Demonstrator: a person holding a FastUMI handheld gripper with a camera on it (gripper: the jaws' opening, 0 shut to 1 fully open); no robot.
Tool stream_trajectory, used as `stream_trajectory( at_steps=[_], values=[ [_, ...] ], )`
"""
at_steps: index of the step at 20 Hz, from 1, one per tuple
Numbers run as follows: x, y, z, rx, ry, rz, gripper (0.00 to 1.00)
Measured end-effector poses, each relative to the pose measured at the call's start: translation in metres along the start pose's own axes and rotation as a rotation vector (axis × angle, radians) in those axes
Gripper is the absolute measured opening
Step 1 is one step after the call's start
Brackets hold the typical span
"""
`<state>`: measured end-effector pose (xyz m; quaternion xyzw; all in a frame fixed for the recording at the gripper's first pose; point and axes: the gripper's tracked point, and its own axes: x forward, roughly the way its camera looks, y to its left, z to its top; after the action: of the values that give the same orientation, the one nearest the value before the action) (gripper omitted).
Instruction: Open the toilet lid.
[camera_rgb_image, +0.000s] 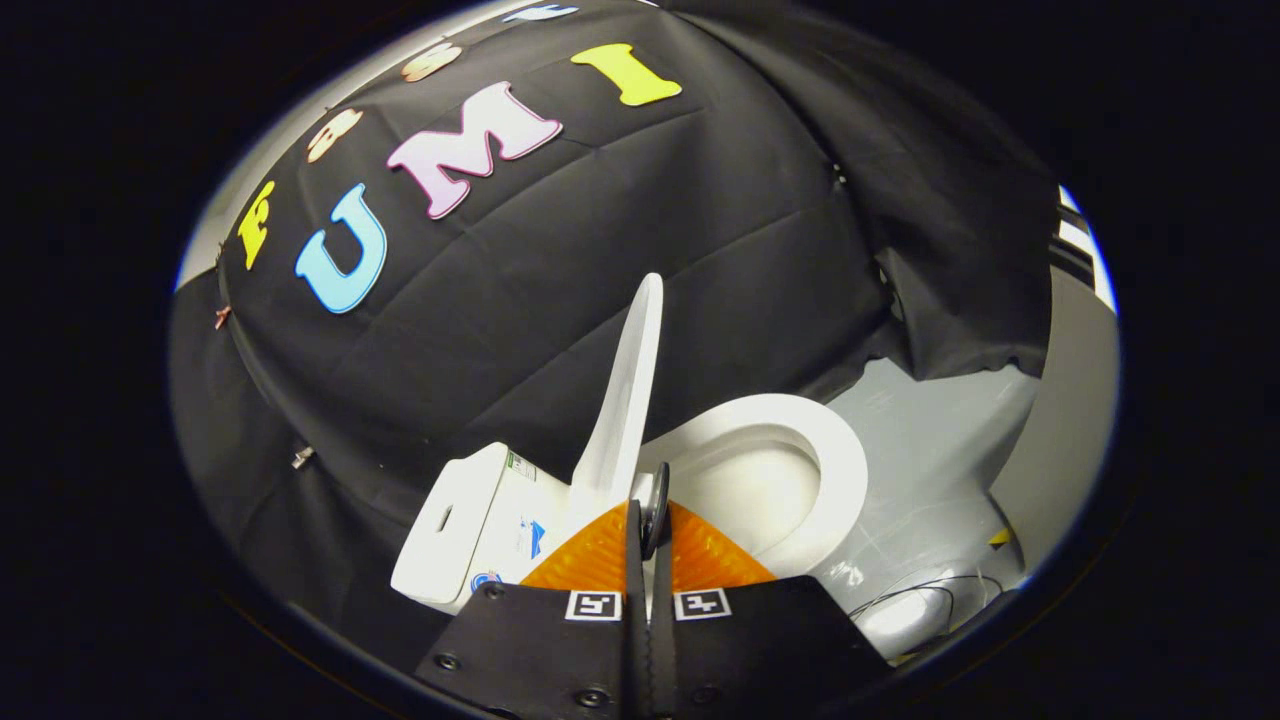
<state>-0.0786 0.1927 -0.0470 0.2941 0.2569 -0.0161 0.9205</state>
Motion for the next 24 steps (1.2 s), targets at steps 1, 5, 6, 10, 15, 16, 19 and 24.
stream_trajectory(
  at_steps=[1, 5, 6, 10, 15, 16, 19, 24],
  values=[
    [-0.002, 0.007, 0.001, -0.012, -0.004, -0.004, 0.05],
    [-0.006, 0.040, 0.002, -0.064, -0.020, -0.025, 0.05],
    [-0.009, 0.048, 0.002, -0.062, -0.024, -0.023, 0.05],
    [-0.015, 0.083, 0.001, -0.109, -0.040, -0.014, 0.05],
    [-0.017, 0.120, -0.003, -0.179, -0.063, -0.019, 0.05],
    [-0.017, 0.127, -0.004, -0.200, -0.066, -0.023, 0.05],
    [-0.019, 0.152, -0.010, -0.247, -0.068, -0.031, 0.05],
    [-0.017, 0.186, -0.017, -0.310, -0.087, -0.078, 0.05]
  ],
)
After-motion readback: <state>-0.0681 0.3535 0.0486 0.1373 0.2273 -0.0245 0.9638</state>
